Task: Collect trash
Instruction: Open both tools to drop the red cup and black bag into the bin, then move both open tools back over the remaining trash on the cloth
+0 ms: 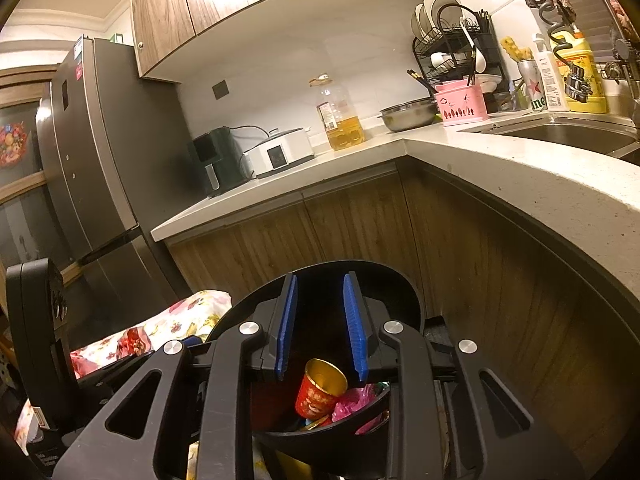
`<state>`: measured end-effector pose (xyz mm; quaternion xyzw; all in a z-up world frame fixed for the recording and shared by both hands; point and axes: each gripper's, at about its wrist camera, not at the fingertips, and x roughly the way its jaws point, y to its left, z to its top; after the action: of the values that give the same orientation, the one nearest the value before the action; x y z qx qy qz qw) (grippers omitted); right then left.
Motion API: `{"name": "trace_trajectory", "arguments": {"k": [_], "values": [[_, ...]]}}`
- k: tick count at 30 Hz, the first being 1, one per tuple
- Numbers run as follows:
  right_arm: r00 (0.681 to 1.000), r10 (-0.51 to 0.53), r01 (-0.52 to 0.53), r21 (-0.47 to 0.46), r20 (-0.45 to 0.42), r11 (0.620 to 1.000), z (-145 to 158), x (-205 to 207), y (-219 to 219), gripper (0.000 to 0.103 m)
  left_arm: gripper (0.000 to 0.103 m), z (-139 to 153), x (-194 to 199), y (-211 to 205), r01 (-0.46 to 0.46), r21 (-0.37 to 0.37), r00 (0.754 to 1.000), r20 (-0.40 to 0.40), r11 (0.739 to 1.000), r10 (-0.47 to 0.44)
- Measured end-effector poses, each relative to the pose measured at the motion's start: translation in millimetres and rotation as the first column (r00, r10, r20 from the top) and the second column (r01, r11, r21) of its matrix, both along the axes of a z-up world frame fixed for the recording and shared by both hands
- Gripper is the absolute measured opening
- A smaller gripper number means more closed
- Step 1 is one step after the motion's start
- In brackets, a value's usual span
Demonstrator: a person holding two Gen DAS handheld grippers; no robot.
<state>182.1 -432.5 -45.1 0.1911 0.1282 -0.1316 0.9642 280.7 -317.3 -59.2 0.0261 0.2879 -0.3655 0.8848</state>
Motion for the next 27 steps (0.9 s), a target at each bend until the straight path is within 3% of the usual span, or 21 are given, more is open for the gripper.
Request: {"name": "trace_trajectory", "arguments": {"k": [4,9,13,20,27], "values": [[1.0,-0.001,0.001,-0.006,-0.01,1.0,-1,0,4,0.03,0.07,2,-4,13,-0.036,-0.004,0.999,0.008,0.999,0.036],[1.0,-0.001,0.001,-0.025,-0.01,1.0,0,-2,13,0.047,0.076,5,-13,36,-0.102,-0.012,0.994,0.033,0.995,0.102],[1.0,0.004,-0.004,-0.037,-0.012,0.999,0,-3,19,0.054,0.08,10,-21,60,-0.192,-0.015,0.979,0.071,0.981,0.193],[0.999,0.026,-0.027,-0.04,-0.019,0.999,-3,-4,40,0.061,0.083,15,-38,107,-0.332,-0.022,0.934,0.129,0.943,0.333],[0.997,0.07,-0.071,-0.052,-0.021,0.996,-7,-5,74,0.064,0.083,10,-48,169,-0.476,-0.024,0.87,0.136,0.879,0.474]]}}
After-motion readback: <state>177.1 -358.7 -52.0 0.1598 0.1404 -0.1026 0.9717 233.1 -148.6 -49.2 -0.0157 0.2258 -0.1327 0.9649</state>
